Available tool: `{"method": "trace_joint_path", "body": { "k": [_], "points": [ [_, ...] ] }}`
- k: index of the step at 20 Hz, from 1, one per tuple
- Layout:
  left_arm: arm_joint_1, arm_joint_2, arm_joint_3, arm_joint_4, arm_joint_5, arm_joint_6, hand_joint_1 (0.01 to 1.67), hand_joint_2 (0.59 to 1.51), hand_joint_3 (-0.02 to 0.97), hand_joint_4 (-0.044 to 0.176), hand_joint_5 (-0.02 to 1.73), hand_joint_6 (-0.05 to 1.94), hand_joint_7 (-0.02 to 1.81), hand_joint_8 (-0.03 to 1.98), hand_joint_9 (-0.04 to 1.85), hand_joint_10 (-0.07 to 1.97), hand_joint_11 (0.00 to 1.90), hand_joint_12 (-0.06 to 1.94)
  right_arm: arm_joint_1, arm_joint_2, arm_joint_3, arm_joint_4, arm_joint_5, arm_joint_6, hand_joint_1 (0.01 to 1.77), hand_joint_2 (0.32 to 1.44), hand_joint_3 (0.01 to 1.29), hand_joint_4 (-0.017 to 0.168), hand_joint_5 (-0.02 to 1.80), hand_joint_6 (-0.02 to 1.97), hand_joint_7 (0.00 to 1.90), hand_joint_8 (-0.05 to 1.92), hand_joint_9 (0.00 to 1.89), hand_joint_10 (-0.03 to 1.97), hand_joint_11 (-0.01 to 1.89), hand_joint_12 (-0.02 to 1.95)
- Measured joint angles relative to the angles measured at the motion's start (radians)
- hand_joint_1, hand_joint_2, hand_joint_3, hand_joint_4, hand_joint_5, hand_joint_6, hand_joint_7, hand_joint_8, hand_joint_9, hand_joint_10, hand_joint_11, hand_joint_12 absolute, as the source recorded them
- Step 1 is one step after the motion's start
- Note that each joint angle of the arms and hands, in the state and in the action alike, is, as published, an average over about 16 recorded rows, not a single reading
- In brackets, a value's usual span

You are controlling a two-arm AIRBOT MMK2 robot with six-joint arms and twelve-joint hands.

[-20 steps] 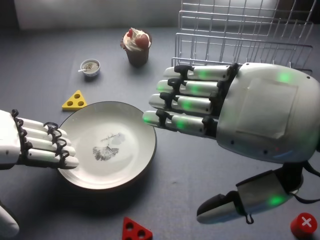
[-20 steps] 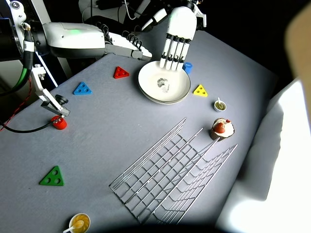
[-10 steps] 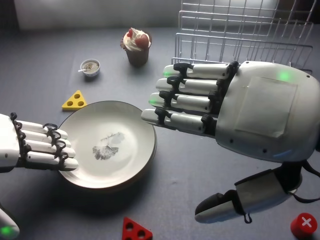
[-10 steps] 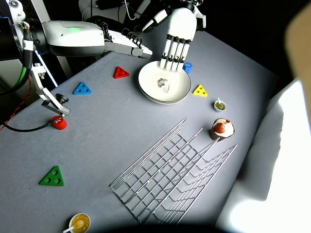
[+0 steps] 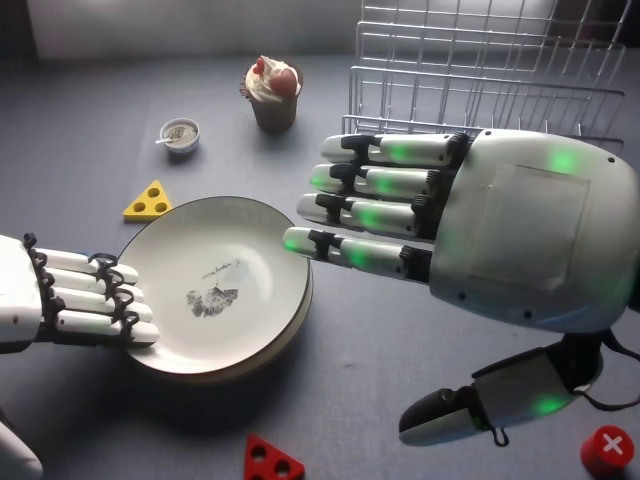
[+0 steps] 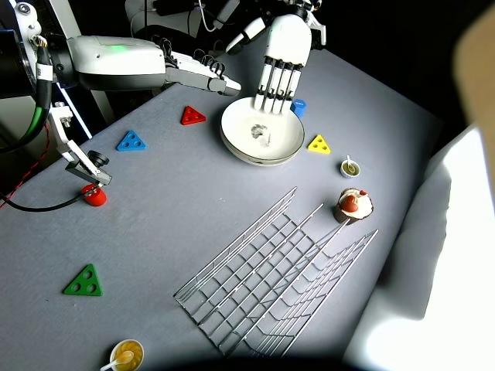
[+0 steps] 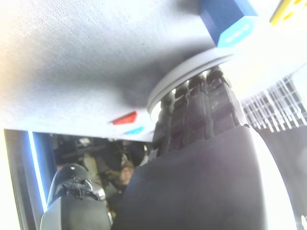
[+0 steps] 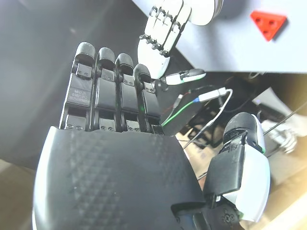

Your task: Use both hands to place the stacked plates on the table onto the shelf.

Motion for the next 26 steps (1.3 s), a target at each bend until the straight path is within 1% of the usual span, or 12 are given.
{"method": "trace_joint_path", "body": {
  "k": [3,6,11,16,21,26],
  "points": [
    [0.005,-0.005,-0.010,-0.008,0.011,0.000,0.03,0.910,-0.001,-0.002,0.09,0.00,0.10,-0.01,0.09,-0.01,0.08,-0.01,-0.008,-0.009,0.019,-0.010,0.003,-0.015,0.06,0.87,0.01,0.002,0.21,0.02,0.25,0.00,0.26,0.01,0.26,0.02],
    [0.009,-0.011,-0.029,-0.023,0.027,0.000,0.03,0.911,-0.002,-0.003,0.09,-0.01,0.10,-0.01,0.09,-0.01,0.08,-0.02,-0.017,-0.022,0.041,-0.027,0.007,-0.026,0.07,0.87,0.01,0.002,0.22,0.02,0.26,0.00,0.27,0.01,0.26,0.02],
    [0.001,-0.028,-0.074,-0.052,0.066,-0.001,0.04,0.912,-0.001,-0.004,0.08,-0.02,0.08,-0.01,0.08,-0.01,0.08,-0.01,-0.028,-0.055,0.079,-0.060,0.009,-0.030,0.08,0.87,0.01,0.002,0.22,0.02,0.26,0.00,0.27,0.01,0.26,0.02],
    [-0.019,-0.050,-0.121,-0.078,0.112,-0.004,0.04,0.913,-0.001,-0.005,0.06,-0.02,0.07,-0.01,0.08,-0.01,0.09,-0.01,-0.022,-0.097,0.116,-0.104,0.008,-0.034,0.10,0.87,0.01,0.002,0.22,0.02,0.26,0.00,0.26,0.01,0.26,0.02],
    [-0.043,-0.069,-0.150,-0.089,0.144,-0.005,0.04,0.912,-0.001,-0.005,0.06,-0.03,0.07,-0.01,0.08,0.00,0.10,-0.01,-0.012,-0.142,0.151,-0.162,0.002,-0.038,0.26,0.84,0.01,0.002,0.22,0.02,0.26,0.00,0.27,0.01,0.28,0.02],
    [-0.059,-0.081,-0.157,-0.089,0.159,-0.006,0.04,0.912,-0.001,-0.005,0.05,-0.03,0.07,-0.01,0.08,0.00,0.10,0.00,0.000,-0.186,0.194,-0.204,-0.015,-0.041,0.54,0.81,0.01,0.002,0.23,0.02,0.27,0.00,0.29,0.01,0.31,0.02]
  ]
}}
